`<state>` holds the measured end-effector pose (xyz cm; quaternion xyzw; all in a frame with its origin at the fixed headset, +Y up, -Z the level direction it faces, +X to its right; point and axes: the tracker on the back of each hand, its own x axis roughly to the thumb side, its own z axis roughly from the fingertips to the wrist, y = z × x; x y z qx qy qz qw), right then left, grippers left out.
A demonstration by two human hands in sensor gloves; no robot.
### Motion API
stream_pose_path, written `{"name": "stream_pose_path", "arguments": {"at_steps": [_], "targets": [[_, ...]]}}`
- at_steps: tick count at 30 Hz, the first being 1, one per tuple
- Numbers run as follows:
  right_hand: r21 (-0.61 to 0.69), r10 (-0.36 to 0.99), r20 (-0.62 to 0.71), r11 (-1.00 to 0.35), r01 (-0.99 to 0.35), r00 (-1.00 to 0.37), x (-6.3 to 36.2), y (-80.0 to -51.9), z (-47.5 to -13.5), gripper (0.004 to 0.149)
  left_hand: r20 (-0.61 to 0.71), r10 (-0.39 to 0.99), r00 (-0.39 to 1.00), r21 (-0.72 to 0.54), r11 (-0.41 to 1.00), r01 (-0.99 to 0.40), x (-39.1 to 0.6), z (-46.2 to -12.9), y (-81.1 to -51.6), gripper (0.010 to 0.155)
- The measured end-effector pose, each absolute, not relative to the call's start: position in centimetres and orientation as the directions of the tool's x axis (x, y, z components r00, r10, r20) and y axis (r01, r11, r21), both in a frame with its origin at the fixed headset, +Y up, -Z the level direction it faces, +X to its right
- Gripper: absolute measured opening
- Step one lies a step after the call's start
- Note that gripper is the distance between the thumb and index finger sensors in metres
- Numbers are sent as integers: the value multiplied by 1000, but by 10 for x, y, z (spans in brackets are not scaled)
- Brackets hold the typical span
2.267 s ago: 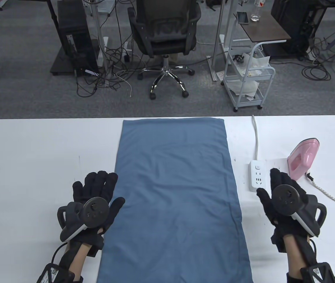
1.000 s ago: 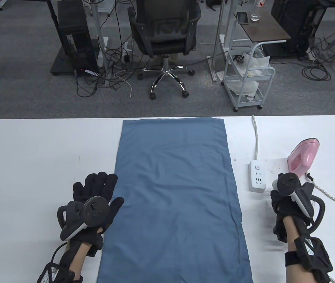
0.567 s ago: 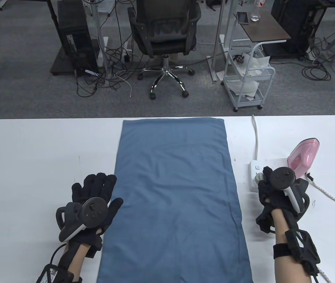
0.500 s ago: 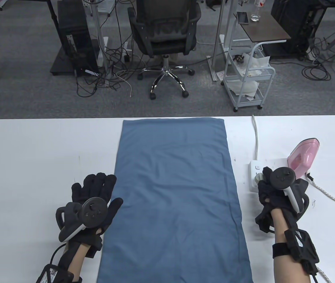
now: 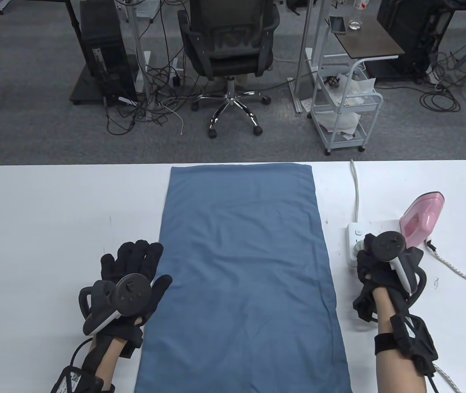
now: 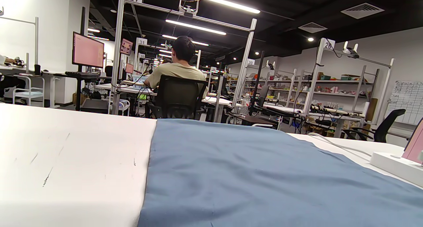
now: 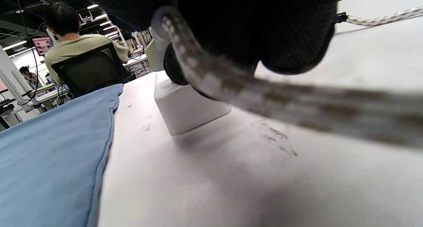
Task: Iron pillowcase with electric iron on table
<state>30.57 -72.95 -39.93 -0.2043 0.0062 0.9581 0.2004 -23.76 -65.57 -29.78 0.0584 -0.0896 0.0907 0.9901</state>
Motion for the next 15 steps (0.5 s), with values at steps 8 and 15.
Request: {"name": "stream_pose_path", "arguments": {"at_steps": [8,15], "targets": [[-44,358,-435,-925,-378,-826,301,-727,-403,59,187,169,968,104,976,-191,-238,-298,-655,74],[14,254,-444,-957,-290,-860,295,-730,-410,59,188,167,968,109,976,-189,-239,-298,-655,74]]}}
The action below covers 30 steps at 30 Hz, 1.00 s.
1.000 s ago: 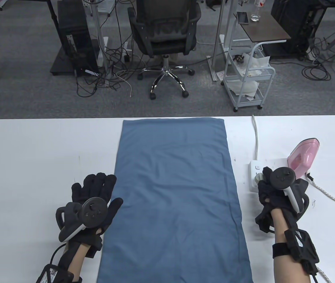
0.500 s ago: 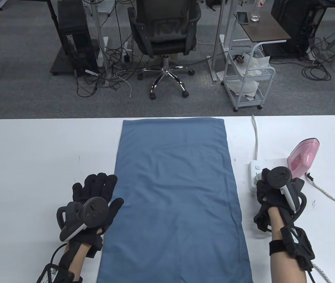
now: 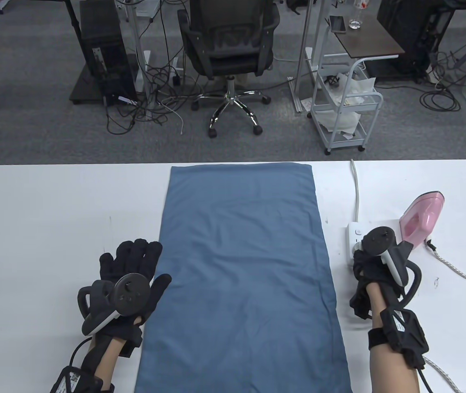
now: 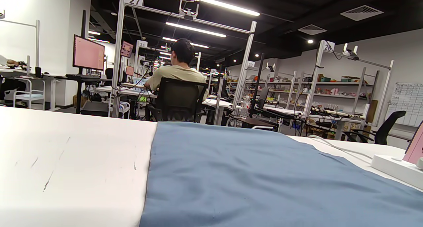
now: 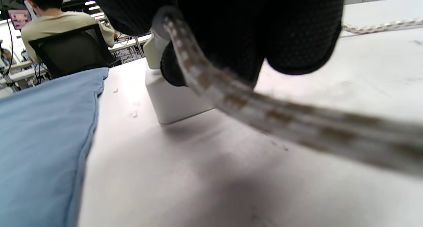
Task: Iron pillowcase with electric iron on table
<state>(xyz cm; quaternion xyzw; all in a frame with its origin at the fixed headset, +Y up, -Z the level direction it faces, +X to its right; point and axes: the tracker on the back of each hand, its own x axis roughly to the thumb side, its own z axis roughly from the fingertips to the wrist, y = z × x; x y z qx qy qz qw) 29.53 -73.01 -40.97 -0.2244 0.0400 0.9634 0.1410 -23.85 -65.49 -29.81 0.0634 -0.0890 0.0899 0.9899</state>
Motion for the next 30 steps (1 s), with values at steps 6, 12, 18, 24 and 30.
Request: {"name": "stream_pose_path", "arguments": {"at_steps": [6,12,18,24,30], "targets": [[41,245,-450,-955,-294,-859,297,-735,-413,60,190,155,970,97,980,-175,-236,-299,-659,74],[114,117,-424,-977,-181,-898,294,-728,-420,65,192,154,969,96,980,-174,-235,-299,-659,74],[85,74,-272,-991,-100,-959,278,-724,-439,70,182,151,972,91,981,-169,-236,-298,-660,74],[190,64,-235,-976,-110,-970,267,-739,-460,73,174,147,974,95,982,-165,-237,-299,-659,74],[207,41,-251,-974,-95,-967,267,-746,-464,72,167,149,975,91,982,-166,-239,-299,-659,74]]}}
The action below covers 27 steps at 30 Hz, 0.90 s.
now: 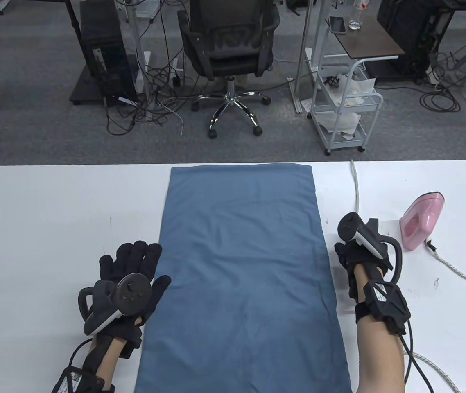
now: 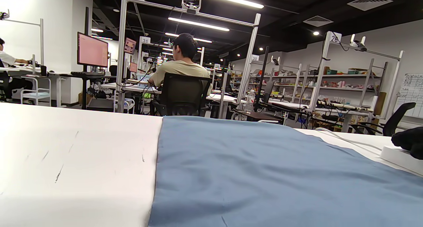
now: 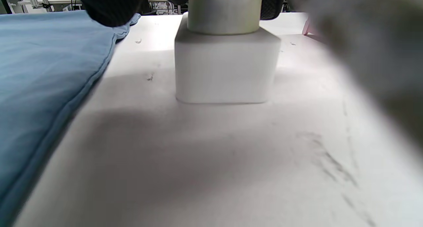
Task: Iron pillowcase with electric iron on table
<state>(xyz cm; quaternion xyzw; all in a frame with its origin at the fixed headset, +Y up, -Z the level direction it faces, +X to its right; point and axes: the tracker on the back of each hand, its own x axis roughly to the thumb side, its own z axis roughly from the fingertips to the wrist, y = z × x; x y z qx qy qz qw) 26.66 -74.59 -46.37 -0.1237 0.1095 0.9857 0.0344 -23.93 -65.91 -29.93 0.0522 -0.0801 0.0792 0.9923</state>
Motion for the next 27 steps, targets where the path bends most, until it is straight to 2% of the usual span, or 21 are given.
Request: {"name": "stream_pose_path", "arguments": {"at_steps": [4,12,15,18,20,22,27], "targets": [[184,49,-251,-978,-97,-967,266,-750,-464,71,166,146,975,90,983,-162,-239,-299,-659,74],[195,-92,-253,-980,42,-963,259,-752,-470,66,164,137,977,95,983,-154,-239,-300,-658,74],[206,-68,-250,-978,15,-966,261,-752,-470,66,162,139,977,93,983,-155,-240,-300,-658,74],[253,13,-255,-964,-79,-967,268,-751,-465,68,170,143,975,89,983,-160,-238,-299,-657,74],[224,157,-274,-949,-222,-949,276,-748,-455,70,180,140,974,96,983,-159,-235,-297,-655,74],[151,261,-264,-940,-307,-929,283,-740,-442,73,188,143,972,99,982,-164,-233,-296,-654,74],[-86,398,-222,-917,-388,-890,310,-706,-405,75,199,139,970,95,982,-161,-229,-295,-654,74]]}}
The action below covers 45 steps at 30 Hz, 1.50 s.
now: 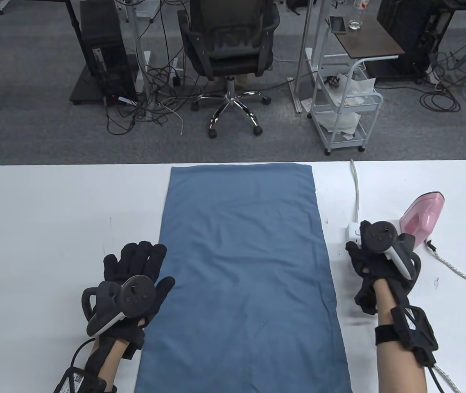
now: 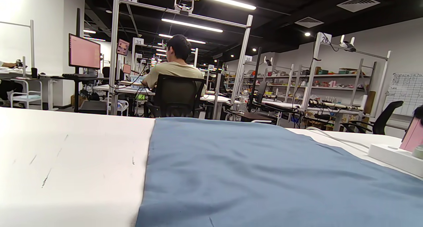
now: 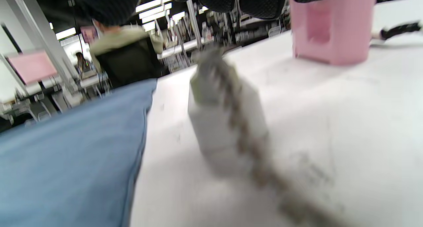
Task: Iron pillowcase with electric iron on table
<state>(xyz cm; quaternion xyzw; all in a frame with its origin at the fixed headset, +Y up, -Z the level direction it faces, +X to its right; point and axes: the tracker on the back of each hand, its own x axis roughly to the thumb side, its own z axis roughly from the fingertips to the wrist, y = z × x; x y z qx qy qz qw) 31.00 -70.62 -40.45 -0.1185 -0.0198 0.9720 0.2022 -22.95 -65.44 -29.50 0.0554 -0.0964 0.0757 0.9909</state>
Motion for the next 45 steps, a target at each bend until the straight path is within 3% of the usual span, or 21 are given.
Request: {"name": "stream_pose_path", "arguments": {"at_steps": [4,7,15,27,32,39,45], "targets": [[-327,517,-262,-842,-429,-815,347,-685,-379,74,204,133,970,93,984,-155,-228,-295,-655,74],[-411,579,-346,-801,-435,-738,373,-684,-372,75,201,133,970,89,984,-154,-228,-296,-656,74],[-452,728,-493,-682,-576,-476,423,-718,-387,79,185,114,976,74,989,-129,-228,-300,-660,74],[-501,787,-536,-588,-635,-305,433,-756,-424,82,140,91,986,64,993,-101,-234,-304,-665,74],[-507,807,-524,-553,-661,-273,431,-763,-432,72,133,94,987,71,992,-104,-237,-305,-664,74],[-565,813,-503,-567,-599,-294,430,-763,-431,55,131,97,987,76,991,-107,-239,-305,-664,74],[-592,849,-388,-528,-609,-358,426,-743,-427,50,138,102,985,77,991,-113,-239,-305,-665,74]]}}
